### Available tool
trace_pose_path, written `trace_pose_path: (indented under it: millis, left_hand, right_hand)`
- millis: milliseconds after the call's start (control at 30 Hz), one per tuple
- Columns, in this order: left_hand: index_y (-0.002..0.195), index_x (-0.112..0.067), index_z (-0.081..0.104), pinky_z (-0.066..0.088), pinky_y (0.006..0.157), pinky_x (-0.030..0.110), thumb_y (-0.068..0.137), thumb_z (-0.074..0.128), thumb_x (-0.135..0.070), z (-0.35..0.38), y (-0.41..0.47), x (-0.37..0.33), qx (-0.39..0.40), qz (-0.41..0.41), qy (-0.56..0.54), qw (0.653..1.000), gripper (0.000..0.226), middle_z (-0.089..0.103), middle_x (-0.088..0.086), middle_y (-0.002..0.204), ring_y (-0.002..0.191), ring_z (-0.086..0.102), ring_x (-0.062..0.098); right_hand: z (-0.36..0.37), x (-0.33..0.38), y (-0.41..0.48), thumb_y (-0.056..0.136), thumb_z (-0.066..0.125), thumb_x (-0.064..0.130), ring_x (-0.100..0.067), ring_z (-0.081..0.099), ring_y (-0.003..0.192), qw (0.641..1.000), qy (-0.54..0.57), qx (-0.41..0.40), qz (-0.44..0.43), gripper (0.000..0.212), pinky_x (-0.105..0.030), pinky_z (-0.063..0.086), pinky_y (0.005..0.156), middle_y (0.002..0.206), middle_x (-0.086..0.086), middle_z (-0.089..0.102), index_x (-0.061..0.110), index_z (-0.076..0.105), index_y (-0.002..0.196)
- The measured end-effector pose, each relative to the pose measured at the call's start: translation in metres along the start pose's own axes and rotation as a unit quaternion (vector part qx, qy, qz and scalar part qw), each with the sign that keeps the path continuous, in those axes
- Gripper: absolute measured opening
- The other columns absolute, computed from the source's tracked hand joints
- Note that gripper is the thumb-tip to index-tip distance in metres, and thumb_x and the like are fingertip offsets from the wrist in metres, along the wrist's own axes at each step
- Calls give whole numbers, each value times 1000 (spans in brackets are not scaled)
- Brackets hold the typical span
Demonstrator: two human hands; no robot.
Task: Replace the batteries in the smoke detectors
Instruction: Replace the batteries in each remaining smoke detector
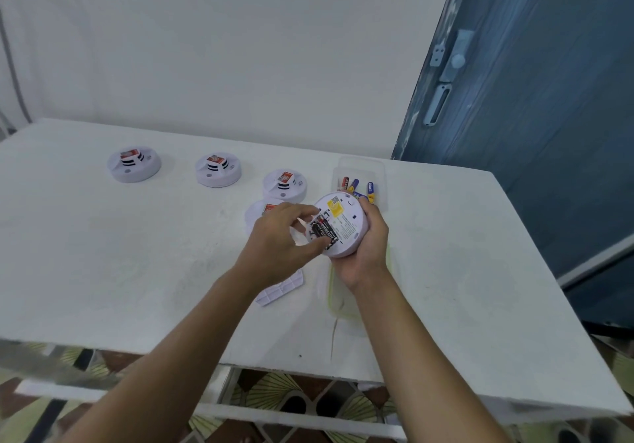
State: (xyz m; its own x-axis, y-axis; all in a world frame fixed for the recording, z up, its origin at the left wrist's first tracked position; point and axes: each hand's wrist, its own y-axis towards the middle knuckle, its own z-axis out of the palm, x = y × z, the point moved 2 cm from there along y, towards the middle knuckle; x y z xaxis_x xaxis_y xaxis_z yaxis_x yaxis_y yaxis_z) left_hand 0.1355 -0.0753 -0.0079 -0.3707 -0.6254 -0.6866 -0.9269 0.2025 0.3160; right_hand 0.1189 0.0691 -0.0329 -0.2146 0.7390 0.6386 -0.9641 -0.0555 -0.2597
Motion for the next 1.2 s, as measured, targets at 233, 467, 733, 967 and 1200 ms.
trace_pose_path:
  millis: [233, 467, 733, 967, 1200]
  left_hand:
    - [115, -19, 70, 48, 74, 8, 76, 81, -29, 9, 9, -14, 12, -35, -23, 999, 42, 67, -11, 101, 81, 57, -12]
    - [108, -17, 73, 51, 74, 8, 69, 84, -27, 17, 15, -24, 23, -65, -34, 997, 41, 71, -7, 92, 80, 65, 0]
    - [104, -17, 72, 54, 77, 16, 71, 83, -24, 30, 19, -30, 32, -89, -83, 992, 36, 70, -9, 86, 77, 67, 5]
    - [102, -20, 68, 54, 74, 14, 71, 85, -26, 33, 23, -32, 49, -102, -122, 986, 36, 69, -7, 86, 79, 67, 9]
    - [97, -21, 67, 54, 72, 15, 68, 87, -23, 32, 23, -31, 47, -94, -147, 984, 35, 68, -4, 85, 75, 65, 10]
  right_hand:
    - [-1, 11, -1, 97, 52, 39, -24, 62, 85, 999, -45, -9, -11, 33, -30, 55, 66, 101, -9, 60, 18, 60, 122]
    - [-6, 20, -6, 97, 53, 32, -25, 59, 90, 996, -68, -32, -45, 24, -32, 49, 69, 106, -10, 61, 18, 64, 113]
    - [-12, 27, -6, 78, 63, 39, -27, 60, 93, 991, -78, -67, -80, 33, -33, 51, 71, 104, -8, 64, 21, 68, 106]
    - [-14, 35, -10, 81, 62, 34, -27, 61, 93, 991, -54, -58, -107, 28, -34, 51, 73, 104, -10, 64, 19, 67, 104]
    - [-13, 37, -14, 89, 59, 32, -28, 62, 94, 993, -43, -45, -99, 21, -35, 52, 75, 104, -11, 66, 19, 68, 104]
